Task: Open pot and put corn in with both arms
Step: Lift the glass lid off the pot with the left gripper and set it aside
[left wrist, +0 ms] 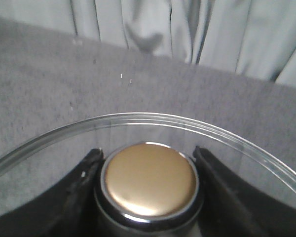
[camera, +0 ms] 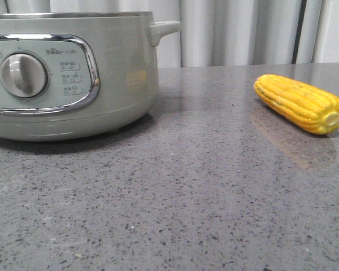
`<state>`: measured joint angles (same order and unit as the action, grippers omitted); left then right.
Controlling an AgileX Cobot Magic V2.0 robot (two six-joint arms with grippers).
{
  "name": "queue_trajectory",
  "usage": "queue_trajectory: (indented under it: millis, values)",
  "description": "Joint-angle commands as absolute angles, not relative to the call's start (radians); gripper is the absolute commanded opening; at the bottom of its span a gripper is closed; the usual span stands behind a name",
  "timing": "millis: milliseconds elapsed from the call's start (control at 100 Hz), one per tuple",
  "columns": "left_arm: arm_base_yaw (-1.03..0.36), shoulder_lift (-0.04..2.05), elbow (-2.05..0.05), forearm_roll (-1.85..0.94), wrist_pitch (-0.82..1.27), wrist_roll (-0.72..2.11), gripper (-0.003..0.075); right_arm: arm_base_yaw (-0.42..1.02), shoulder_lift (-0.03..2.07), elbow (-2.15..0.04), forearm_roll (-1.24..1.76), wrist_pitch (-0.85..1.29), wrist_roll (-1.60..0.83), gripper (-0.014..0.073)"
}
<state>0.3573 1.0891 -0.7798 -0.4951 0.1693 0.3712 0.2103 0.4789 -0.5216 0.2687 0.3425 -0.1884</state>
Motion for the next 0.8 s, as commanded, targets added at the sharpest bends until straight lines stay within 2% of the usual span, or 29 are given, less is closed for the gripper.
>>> queue_trajectory:
  millis: [0, 270, 640, 710, 790]
  values:
    - [0.354, 1.057, -0.734, -0.517, 0.000, 0.368, 0.0135, 0.206, 0.494, -0.557, 0.259, 0.270, -0.195, 0.0475]
    - [0.291, 1.057, -0.595, -0.513, -0.140, 0.368, 0.0139, 0.206, 0.494, -0.557, 0.259, 0.270, -0.195, 0.0475]
    - [0.283, 1.057, -0.514, -0.513, -0.158, 0.368, 0.0141, 0.206, 0.494, -0.557, 0.259, 0.272, -0.195, 0.0475]
    - [0.283, 1.057, -0.499, -0.513, -0.158, 0.368, 0.0165, 0.206, 0.494, -0.557, 0.259, 0.272, -0.195, 0.0475]
    - [0.283, 1.057, -0.482, -0.513, -0.152, 0.368, 0.0244, 0.206, 0.494, -0.557, 0.259, 0.272, -0.195, 0.0475]
